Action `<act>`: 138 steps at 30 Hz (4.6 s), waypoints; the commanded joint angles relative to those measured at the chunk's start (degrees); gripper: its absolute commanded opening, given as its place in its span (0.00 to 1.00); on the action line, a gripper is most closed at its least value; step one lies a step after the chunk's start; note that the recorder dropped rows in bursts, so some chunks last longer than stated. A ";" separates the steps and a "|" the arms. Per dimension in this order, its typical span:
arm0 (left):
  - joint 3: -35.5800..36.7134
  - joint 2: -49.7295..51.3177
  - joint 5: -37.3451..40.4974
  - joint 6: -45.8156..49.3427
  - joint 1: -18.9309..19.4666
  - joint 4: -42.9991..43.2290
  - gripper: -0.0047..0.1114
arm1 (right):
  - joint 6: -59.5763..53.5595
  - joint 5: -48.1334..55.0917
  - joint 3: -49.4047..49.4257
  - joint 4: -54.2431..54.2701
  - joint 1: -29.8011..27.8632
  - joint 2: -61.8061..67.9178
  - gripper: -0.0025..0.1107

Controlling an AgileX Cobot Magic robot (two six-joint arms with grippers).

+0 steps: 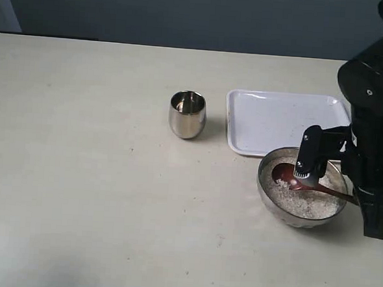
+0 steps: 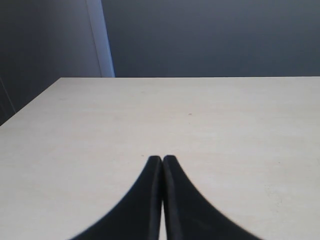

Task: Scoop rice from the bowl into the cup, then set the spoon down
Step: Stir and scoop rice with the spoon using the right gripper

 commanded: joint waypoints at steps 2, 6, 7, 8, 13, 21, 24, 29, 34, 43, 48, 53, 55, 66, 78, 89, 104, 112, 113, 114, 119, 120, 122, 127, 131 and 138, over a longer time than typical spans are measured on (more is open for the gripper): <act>-0.02 0.16 -0.26 -0.15 -0.41 0.19 0.04 | -0.57 -0.09 -0.40 -4.14 -0.36 -0.32 0.02; -0.02 0.16 -0.26 -0.15 -0.41 0.19 0.04 | 3.12 -0.09 -0.40 -13.24 -0.26 -0.32 0.02; -0.02 0.16 -0.26 -0.15 -0.41 0.19 0.04 | 3.30 -0.09 -0.40 -14.12 -0.26 -0.32 0.02; -0.02 0.16 -0.26 -0.15 -0.41 0.19 0.04 | 3.30 -0.09 -0.40 -14.57 -0.26 -0.32 0.02; -0.02 0.16 -0.26 -0.15 -0.41 0.19 0.04 | 3.30 -0.09 -0.40 -15.64 1.23 -0.32 0.02; -0.02 0.16 -0.26 -0.15 -0.41 0.19 0.04 | 4.74 -0.09 -0.40 -19.78 5.47 2.33 0.02; -0.02 0.16 -0.26 -0.15 -0.41 0.19 0.04 | 11.83 -0.09 -0.40 -30.37 7.05 3.00 0.02; -0.02 0.16 -0.26 -0.15 -0.41 0.19 0.04 | 12.06 -0.09 -0.40 -30.34 9.85 3.41 0.02; -0.02 0.16 -0.26 -0.15 -0.41 0.19 0.04 | 11.71 -0.09 -0.40 -30.31 11.71 4.74 0.02; -0.02 0.16 -0.26 -0.15 -0.41 0.19 0.04 | 13.24 -0.09 2.27 -30.71 11.71 5.03 0.02; -0.02 0.16 -0.26 -0.15 -0.41 0.19 0.04 | 13.24 -0.09 3.41 -30.57 11.80 5.03 0.02; -0.02 0.16 -0.26 -0.15 -0.41 0.19 0.04 | 10.94 -0.09 3.41 -27.88 14.64 5.60 0.02; -0.02 0.16 -0.26 -0.15 -0.41 0.19 0.04 | 10.46 -0.09 3.41 -27.42 15.73 6.50 0.02; -0.02 0.05 -0.26 -0.15 -0.40 0.19 0.04 | 8.53 -0.09 3.01 -24.72 16.32 7.53 0.02; -0.02 0.05 -0.26 -0.15 -0.40 0.19 0.04 | 6.06 -0.09 1.51 -20.59 15.36 7.53 0.02; -0.02 0.05 -0.26 -0.15 -0.40 0.19 0.04 | 3.21 -0.09 -0.24 -10.83 10.09 5.14 0.02; -0.02 0.05 -0.26 -0.15 -0.40 0.19 0.04 | -0.15 -0.09 -1.77 -4.12 7.65 4.75 0.02; -0.02 0.05 -0.26 -0.15 -0.40 0.19 0.04 | -0.05 -0.09 -1.77 -3.56 7.65 4.75 0.02; -0.02 0.05 -0.26 -0.15 -0.40 0.19 0.04 | -0.05 -0.09 -1.77 -3.56 7.65 4.75 0.02; -0.02 0.05 -0.26 -0.15 -0.40 0.19 0.04 | -0.05 -0.09 -1.77 -3.56 7.65 4.75 0.02; -0.02 0.05 -0.26 -0.15 -0.40 0.19 0.04 | 0.07 -0.09 -1.77 -2.06 7.65 4.63 0.02; -0.02 0.05 -0.26 -0.15 -0.40 0.19 0.04 | 0.07 -0.09 -1.77 -1.35 7.65 4.63 0.02; -0.02 0.05 -0.26 -0.15 -0.40 0.19 0.04 | 0.07 -0.09 -1.77 -0.13 7.65 4.54 0.02; -0.02 0.05 -0.26 -0.15 -0.40 0.19 0.04 | 0.22 -0.09 -1.77 0.34 7.65 4.41 0.02; -0.02 0.05 -0.26 -0.15 -0.40 0.19 0.04 | 0.85 -0.09 -1.77 1.36 7.34 4.41 0.02; -0.02 0.05 -0.26 -0.15 -0.40 0.19 0.04 | 0.95 -0.09 -1.77 7.64 0.42 2.08 0.02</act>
